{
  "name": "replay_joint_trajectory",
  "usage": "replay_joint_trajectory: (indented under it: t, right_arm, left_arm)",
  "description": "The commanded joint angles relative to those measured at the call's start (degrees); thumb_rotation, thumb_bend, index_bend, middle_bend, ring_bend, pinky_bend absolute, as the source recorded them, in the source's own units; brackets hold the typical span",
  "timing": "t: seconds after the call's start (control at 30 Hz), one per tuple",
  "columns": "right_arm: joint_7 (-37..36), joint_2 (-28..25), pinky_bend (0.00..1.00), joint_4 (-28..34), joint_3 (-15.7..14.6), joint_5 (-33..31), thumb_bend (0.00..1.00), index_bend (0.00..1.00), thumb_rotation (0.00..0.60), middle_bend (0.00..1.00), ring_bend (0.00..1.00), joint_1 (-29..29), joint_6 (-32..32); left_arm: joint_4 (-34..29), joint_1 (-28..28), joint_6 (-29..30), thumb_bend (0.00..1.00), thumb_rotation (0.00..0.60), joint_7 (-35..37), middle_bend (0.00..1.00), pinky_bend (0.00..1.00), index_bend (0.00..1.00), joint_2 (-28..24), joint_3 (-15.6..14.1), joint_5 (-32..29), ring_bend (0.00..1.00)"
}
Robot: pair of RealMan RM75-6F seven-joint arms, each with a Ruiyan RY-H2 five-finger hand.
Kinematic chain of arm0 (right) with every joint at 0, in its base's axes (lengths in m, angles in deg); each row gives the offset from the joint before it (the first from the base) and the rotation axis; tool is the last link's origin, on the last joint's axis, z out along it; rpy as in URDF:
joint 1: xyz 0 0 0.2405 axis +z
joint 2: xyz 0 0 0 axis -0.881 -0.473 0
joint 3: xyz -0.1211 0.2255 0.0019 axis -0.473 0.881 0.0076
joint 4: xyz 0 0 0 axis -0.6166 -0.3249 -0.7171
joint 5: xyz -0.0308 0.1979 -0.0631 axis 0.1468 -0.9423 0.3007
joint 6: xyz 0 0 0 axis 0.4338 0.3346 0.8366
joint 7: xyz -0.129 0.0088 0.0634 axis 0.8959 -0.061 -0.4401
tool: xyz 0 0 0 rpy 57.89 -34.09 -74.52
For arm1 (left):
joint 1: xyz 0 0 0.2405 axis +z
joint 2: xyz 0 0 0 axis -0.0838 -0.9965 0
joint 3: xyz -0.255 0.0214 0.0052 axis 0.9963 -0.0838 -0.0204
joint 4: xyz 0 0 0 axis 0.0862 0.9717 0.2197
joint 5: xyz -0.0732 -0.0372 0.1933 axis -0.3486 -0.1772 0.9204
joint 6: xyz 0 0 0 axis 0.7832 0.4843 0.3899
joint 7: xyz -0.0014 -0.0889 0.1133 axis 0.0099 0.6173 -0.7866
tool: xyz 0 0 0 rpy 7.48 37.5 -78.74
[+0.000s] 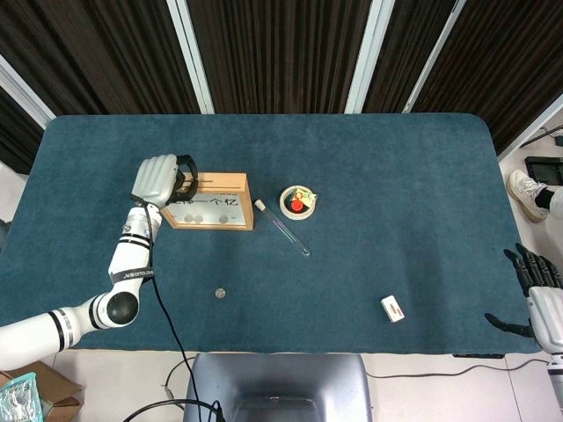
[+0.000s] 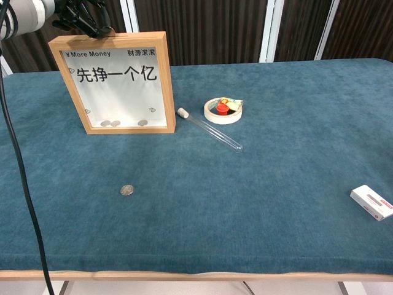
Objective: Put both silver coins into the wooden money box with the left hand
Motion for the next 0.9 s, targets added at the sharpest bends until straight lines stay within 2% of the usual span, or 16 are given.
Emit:
replay_joint_trajectory:
  t: [0.03, 0.13, 0.23, 0.27, 0.37, 0.5, 0.6, 0.7, 0.83, 0.9]
  right_arm:
    - [-0.1, 0.0, 0.00, 0.0, 0.1, -0.1, 0.11, 0.00, 0.600, 0.00, 0.00, -0.1, 0.1]
    - [-0.2, -0.1, 0.00, 0.0, 0.1, -0.2, 0.11, 0.00, 0.600, 0.00, 0.00, -0.1, 0.1]
    - [-0.1, -0.1, 0.00, 0.1, 0.1, -0.1, 0.11, 0.00, 0.600, 0.00, 0.00, -0.1, 0.0]
    - [-0.1, -0.1, 0.00, 0.1, 0.1, 0.0, 0.11, 0.00, 0.600, 0.00, 0.00, -0.1, 0.0]
    - [0.0, -0.1, 0.00, 0.1, 0.1, -0.1, 0.11, 0.00, 0.600, 0.00, 0.00, -0.1, 0.1]
    - [0.0, 0.0, 0.00, 0.2, 0.1, 0.0, 0.11, 0.00, 0.600, 0.00, 0.00, -0.1, 0.1]
    - [0.1, 0.0, 0.00, 0.2, 0.1, 0.1, 0.11, 0.00, 0.600, 0.00, 0.00, -0.1, 0.0]
    - [0.3, 0.0, 0.00, 0.2, 0.0, 0.1, 0.11, 0.00, 0.600, 0.00, 0.00, 0.0, -0.2]
    - [0.4, -0.2, 0.00, 0.2, -0.3, 0.5, 0.11, 0.00, 0.600, 0.00, 0.00, 0.6, -1.3]
    - [0.3, -0.3, 0.00, 0.3, -0.6, 1.4, 0.11, 0.00, 0.600, 0.00, 0.00, 0.6, -1.3]
  left_arm:
    - [0.3, -0.2, -0.1, 0.52, 0.600, 0.2, 1.00, 1.00, 0.61, 0.0, -0.2, -0.1, 1.00]
    - [0.5, -0.3, -0.2, 0.52, 0.600, 0.4, 1.00, 1.00, 0.61, -0.1, -0.5, -0.4, 1.00]
    - [0.3, -0.3, -0.5, 0.49, 0.600, 0.8, 1.00, 1.00, 0.50, -0.4, -0.8, -0.4, 1.00]
    - [0.2, -0.3, -0.5, 0.46, 0.600, 1.1, 1.00, 1.00, 0.43, -0.5, -0.8, -0.4, 1.00]
    - [-0.2, -0.1, 0.0, 0.45, 0.600, 1.7, 1.00, 1.00, 0.35, -0.7, -0.9, 0.0, 1.00]
    - [-1.1, 0.1, 0.9, 0.43, 0.600, 1.9, 1.00, 1.00, 0.30, -1.0, -1.4, 1.2, 1.00]
    - [-4.4, 1.2, 2.5, 0.42, 0.600, 3.2, 1.00, 1.00, 0.32, -2.0, -1.8, 4.2, 1.00]
    - [-12.5, 4.5, 6.1, 0.39, 0.600, 4.1, 1.00, 1.00, 0.33, -4.4, -5.5, 14.7, 1.00]
    - [-22.2, 10.7, 11.6, 0.38, 0.600, 5.0, 1.00, 1.00, 0.34, -5.9, -14.6, 31.0, 1.00]
    - [-23.7, 13.1, 13.3, 0.37, 0.600, 5.5, 1.00, 1.00, 0.37, -6.1, -18.9, 37.6, 1.00]
